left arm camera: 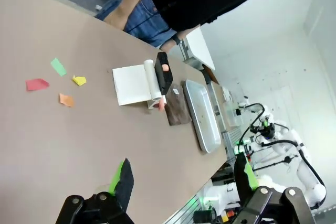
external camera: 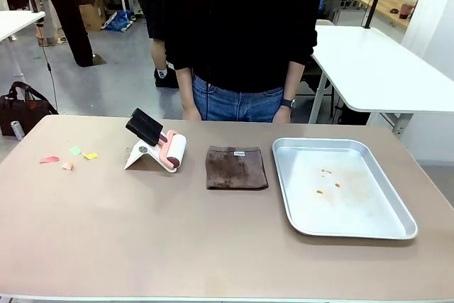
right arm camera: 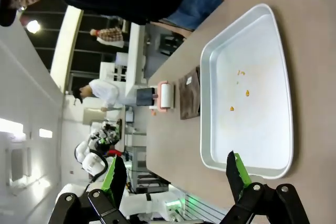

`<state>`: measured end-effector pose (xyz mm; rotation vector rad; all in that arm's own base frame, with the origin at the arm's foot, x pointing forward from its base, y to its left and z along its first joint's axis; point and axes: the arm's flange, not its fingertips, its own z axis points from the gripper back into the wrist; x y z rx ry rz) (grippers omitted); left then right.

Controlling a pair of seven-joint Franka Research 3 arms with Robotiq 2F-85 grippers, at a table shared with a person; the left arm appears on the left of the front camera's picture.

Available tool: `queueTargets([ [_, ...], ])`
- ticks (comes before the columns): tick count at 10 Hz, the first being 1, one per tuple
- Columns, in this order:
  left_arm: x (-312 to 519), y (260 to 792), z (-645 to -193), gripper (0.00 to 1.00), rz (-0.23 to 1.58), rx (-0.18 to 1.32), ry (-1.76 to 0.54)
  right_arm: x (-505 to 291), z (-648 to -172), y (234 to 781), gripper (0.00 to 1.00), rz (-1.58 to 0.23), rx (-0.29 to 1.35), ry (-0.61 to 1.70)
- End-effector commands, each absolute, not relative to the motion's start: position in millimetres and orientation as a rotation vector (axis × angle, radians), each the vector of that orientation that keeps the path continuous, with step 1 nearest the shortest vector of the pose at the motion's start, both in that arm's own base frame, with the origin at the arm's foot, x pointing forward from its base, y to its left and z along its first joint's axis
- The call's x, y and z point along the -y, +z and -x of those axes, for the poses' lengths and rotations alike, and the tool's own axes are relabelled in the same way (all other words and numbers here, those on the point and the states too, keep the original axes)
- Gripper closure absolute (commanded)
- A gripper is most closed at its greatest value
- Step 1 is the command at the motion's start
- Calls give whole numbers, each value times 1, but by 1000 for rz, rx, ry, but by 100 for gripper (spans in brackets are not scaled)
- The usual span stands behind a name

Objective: Clean the surface of the table.
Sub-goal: Hold the Lint Roller with your left hand and the towel with your right hand.

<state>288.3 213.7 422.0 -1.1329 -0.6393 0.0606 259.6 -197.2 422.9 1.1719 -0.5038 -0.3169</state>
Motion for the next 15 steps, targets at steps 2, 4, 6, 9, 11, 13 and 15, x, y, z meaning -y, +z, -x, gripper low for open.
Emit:
queueTargets([
  [2,-180,417,-285,0,1183,693,118,204,-269,408,0,-1207,519,-328],
  [4,-199,414,-286,0,1164,652,118,200,-263,404,0,-1203,495,-345],
  [6,-199,414,-286,0,1164,652,118,200,-263,404,0,-1203,495,-345],
  [9,-198,415,-288,0,1166,649,149,199,-262,403,0,-1189,468,-360],
  [11,-179,436,-297,0,1158,641,82,177,-262,421,0,-1045,509,-400],
  [13,-145,461,-318,0,1086,578,-6,132,-279,456,0,-904,512,-314],
  [15,-106,483,-341,0,1037,504,-138,78,-301,483,0,-832,499,-159],
])
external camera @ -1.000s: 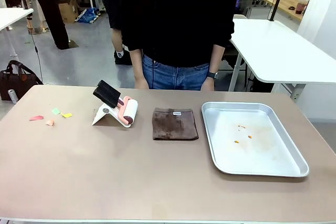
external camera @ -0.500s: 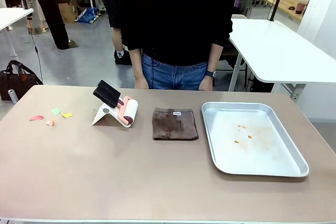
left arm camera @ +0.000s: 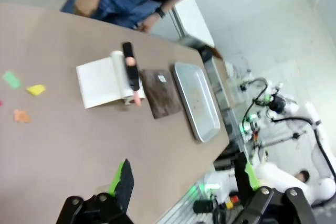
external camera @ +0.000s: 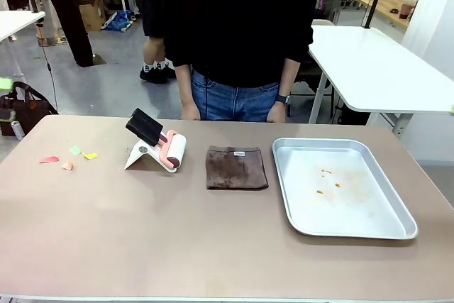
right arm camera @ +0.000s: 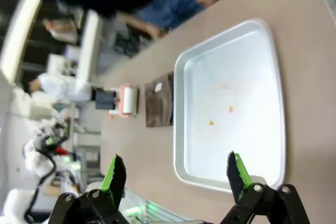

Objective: Clean the surface of the table.
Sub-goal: Hold the Lint Roller with your left hand and the towel with your right hand.

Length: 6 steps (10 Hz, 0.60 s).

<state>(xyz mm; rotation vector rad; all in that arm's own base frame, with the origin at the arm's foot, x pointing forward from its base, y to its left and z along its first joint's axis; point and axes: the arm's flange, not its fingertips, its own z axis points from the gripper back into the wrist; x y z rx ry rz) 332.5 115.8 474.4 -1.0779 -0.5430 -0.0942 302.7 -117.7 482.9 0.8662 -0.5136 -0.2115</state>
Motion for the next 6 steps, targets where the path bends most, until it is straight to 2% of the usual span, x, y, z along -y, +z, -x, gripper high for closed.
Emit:
queueTargets([
  [1,-90,490,-352,0,995,475,-184,47,-312,494,0,-789,489,-83],
  [6,-12,500,-444,0,719,216,-402,-158,-374,509,0,-430,399,244],
])
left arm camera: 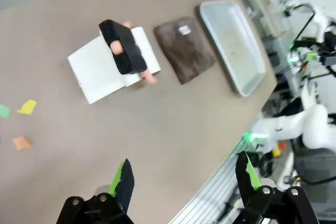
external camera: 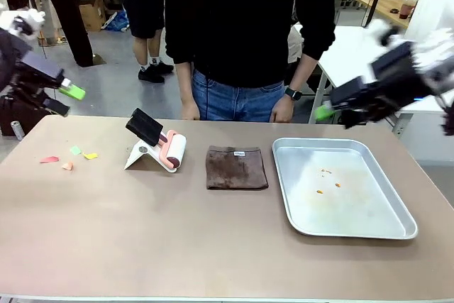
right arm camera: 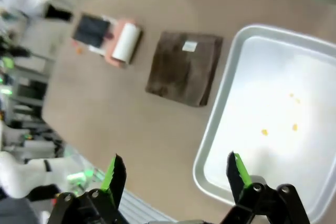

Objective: Clean the surface of the table.
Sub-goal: Hold the Lint Roller with your left hand and the towel with your right hand.

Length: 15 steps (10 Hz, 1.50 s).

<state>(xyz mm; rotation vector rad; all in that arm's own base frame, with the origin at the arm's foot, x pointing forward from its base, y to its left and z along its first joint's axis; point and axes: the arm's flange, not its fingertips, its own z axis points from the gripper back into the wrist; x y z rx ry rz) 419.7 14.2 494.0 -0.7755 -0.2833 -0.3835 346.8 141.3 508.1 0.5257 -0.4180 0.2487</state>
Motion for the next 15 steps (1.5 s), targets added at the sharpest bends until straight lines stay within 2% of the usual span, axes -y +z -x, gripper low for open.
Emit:
queueTargets([
  [1,3,498,-463,0,696,188,-392,-189,-381,505,0,-368,381,265],
  [4,16,469,-508,0,680,111,-308,-254,-412,469,0,-193,341,211],
  [6,1,448,-526,0,700,120,-231,-276,-424,447,0,-182,371,177],
  [11,18,411,-545,0,825,190,-145,-302,-453,395,0,-132,332,141],
  [15,49,390,-550,0,825,151,-152,-311,-469,367,0,-89,316,114],
])
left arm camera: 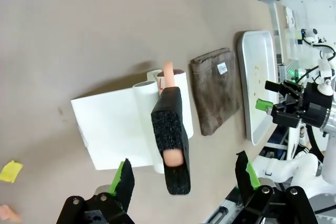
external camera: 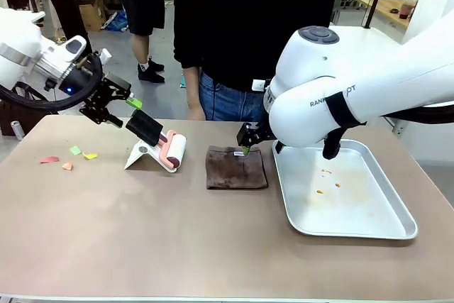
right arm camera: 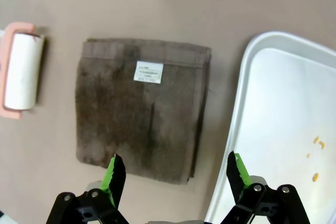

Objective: Clean the surface of the table.
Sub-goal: Hold the Lint Roller with your left hand and the towel with your right hand.

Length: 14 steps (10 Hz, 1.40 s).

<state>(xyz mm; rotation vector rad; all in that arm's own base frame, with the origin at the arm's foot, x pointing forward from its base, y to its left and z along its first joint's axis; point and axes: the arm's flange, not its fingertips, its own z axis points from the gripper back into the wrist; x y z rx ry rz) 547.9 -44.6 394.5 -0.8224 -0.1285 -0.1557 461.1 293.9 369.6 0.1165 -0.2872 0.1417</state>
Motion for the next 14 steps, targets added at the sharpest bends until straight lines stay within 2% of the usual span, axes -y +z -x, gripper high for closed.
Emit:
queueTargets([
  [1,54,387,-550,0,840,148,-149,-313,-470,362,0,-76,311,121],
  [8,69,375,-546,0,850,136,-161,-325,-483,307,0,-31,245,143],
  [14,70,374,-547,0,854,142,-168,-324,-487,298,0,-25,230,118],
])
